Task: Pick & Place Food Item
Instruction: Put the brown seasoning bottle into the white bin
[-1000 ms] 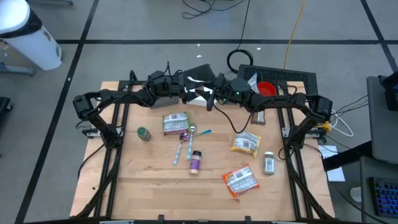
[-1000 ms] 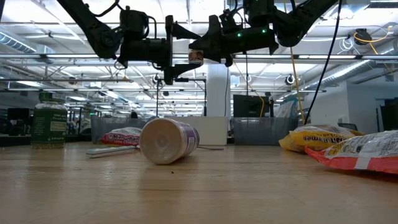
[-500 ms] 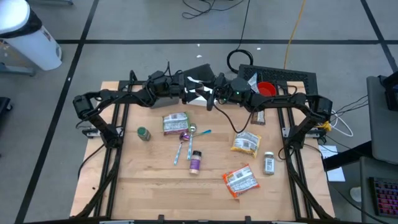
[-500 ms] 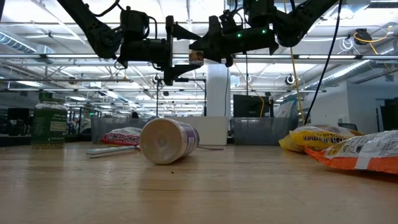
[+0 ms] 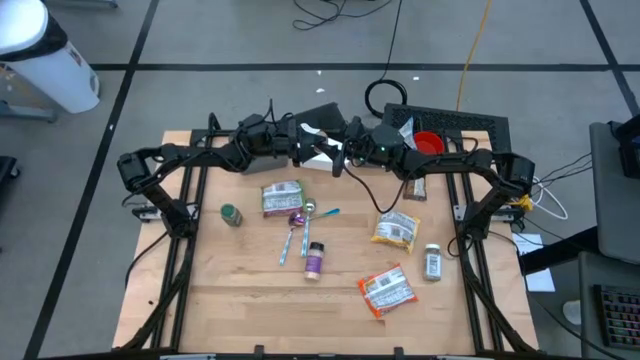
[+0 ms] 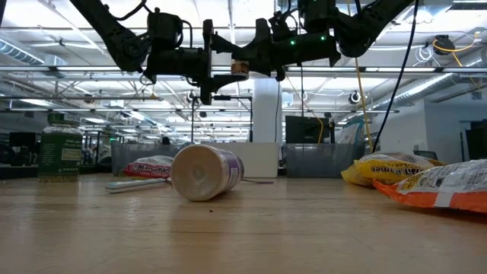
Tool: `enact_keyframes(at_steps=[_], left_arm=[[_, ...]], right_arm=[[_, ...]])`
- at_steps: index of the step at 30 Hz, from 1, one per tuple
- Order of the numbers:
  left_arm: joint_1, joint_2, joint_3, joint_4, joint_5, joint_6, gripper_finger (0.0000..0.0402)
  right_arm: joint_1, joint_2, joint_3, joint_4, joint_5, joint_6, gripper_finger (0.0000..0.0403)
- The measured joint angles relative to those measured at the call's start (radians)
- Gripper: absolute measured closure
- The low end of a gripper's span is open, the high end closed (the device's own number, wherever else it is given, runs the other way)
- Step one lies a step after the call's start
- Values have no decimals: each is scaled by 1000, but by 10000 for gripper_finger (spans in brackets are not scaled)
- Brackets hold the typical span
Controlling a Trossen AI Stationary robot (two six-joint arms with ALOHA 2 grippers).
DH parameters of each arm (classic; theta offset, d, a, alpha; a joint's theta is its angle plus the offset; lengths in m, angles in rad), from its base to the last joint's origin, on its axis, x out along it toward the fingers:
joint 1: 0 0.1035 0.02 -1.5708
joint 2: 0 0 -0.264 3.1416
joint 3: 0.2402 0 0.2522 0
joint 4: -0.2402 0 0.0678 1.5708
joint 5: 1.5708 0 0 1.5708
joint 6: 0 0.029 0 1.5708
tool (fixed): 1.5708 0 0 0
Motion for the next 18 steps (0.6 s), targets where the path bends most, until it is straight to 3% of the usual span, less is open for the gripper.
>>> enact_keyframes(at_steps=[10,18], left_arm=[[0,0,0,3,-7,9,76],[0,0,0,0,-14,9,80]], right_arm=[[0,0,0,-13,-2,-8,233],[13,0,0,-20,-1,-27,233]])
